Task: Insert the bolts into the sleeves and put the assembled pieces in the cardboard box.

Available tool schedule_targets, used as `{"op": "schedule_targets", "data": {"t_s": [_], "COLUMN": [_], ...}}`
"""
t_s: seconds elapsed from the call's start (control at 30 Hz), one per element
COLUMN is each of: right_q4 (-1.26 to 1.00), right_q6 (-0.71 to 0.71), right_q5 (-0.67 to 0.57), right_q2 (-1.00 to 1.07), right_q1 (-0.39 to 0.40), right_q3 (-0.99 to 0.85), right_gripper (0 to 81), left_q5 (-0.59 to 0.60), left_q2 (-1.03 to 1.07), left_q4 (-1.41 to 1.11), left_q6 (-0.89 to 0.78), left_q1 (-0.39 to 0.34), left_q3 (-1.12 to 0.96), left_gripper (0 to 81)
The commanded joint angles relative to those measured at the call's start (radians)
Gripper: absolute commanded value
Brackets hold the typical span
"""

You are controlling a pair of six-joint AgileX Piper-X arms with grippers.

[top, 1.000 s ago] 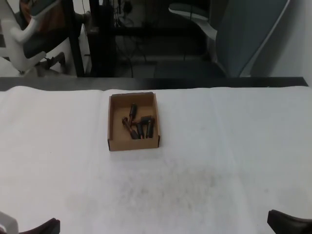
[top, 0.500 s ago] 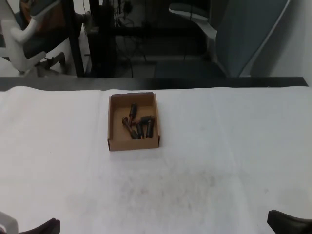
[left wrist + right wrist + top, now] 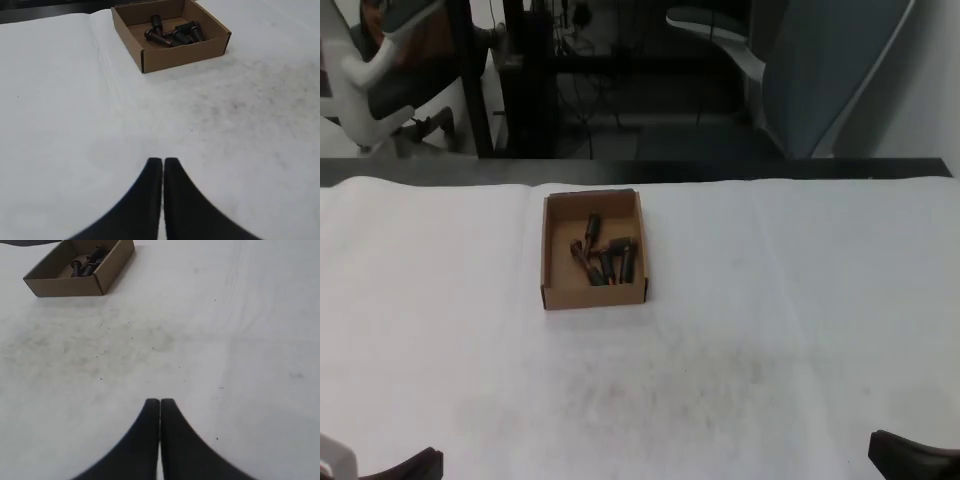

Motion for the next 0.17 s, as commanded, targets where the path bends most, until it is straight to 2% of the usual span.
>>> {"op": "schedule_targets", "data": {"t_s": [0.0,0.13], "right_q4": [-0.01,-0.01], "right_q6": [0.008,0.008], "right_q5": [-0.009,-0.009], "right_q2": [-0.001,-0.001], "right_q1": [0.003,0.003], "right_q3": [-0.01,-0.01], "right_gripper": [0.6,0.6], "left_q5": [-0.002,-0.002], "left_q2": [0.007,0.007], "left_q4": [-0.011,-0.011], "left_q6": [-0.006,-0.006], "left_q1": [0.002,0.002], "left_q3": [0.001,0.001], "left_gripper": [1.8,1.8]}}
